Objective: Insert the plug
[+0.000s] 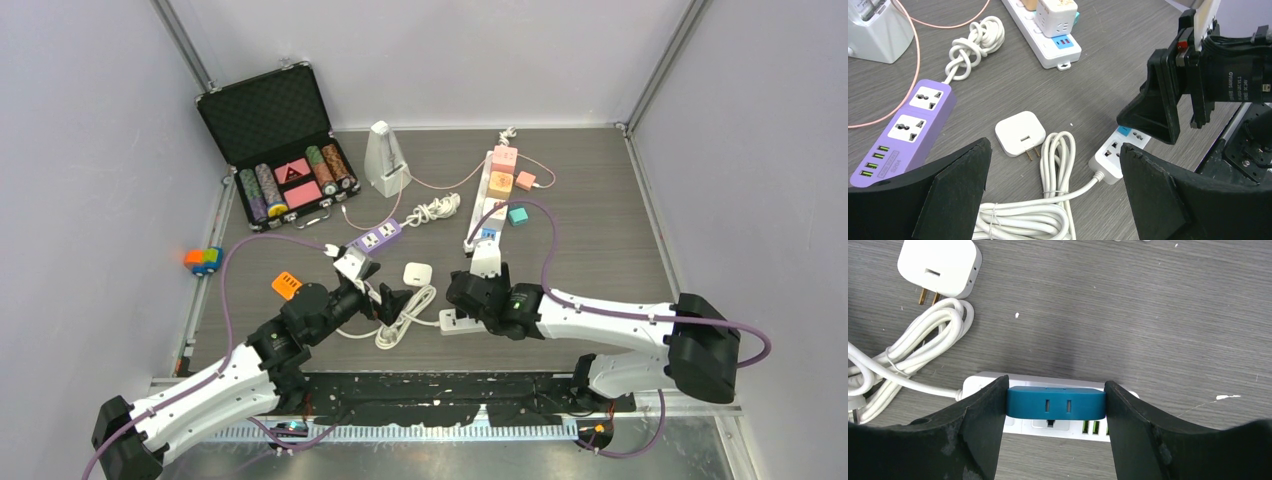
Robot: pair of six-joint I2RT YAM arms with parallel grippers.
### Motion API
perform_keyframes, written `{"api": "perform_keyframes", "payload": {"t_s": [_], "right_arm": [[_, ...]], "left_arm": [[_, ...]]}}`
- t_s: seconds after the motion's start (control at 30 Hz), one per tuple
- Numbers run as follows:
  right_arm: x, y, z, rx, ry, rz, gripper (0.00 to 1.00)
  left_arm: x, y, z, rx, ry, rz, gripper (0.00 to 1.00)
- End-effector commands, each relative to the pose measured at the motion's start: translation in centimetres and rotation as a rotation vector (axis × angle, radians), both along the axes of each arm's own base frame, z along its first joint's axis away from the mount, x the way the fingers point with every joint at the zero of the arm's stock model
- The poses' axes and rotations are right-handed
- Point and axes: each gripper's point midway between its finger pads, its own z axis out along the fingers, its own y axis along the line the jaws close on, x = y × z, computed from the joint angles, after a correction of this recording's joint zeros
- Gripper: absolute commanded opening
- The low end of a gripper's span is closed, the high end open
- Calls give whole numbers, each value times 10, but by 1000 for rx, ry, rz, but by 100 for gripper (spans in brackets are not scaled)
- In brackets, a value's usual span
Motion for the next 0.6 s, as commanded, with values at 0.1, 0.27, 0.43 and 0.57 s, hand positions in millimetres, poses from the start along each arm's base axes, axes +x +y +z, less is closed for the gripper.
{"api": "perform_keyframes", "payload": {"t_s": [0.1,0.27,0.43,0.57], "right_arm": [[-18,-5,-9,17,9,1,29],[-25,-4,-18,36,-2,15,30],[-34,-2,-34,-13,22,37,30],[-42,-3,-51,-84,50,43,30]], "left_arm": [[4,-3,3,-26,1,13,100],[5,-2,4,-28,1,20,100],[6,-2,6,-29,-4,27,99],[7,-1,7,-29,-6,32,100]]}}
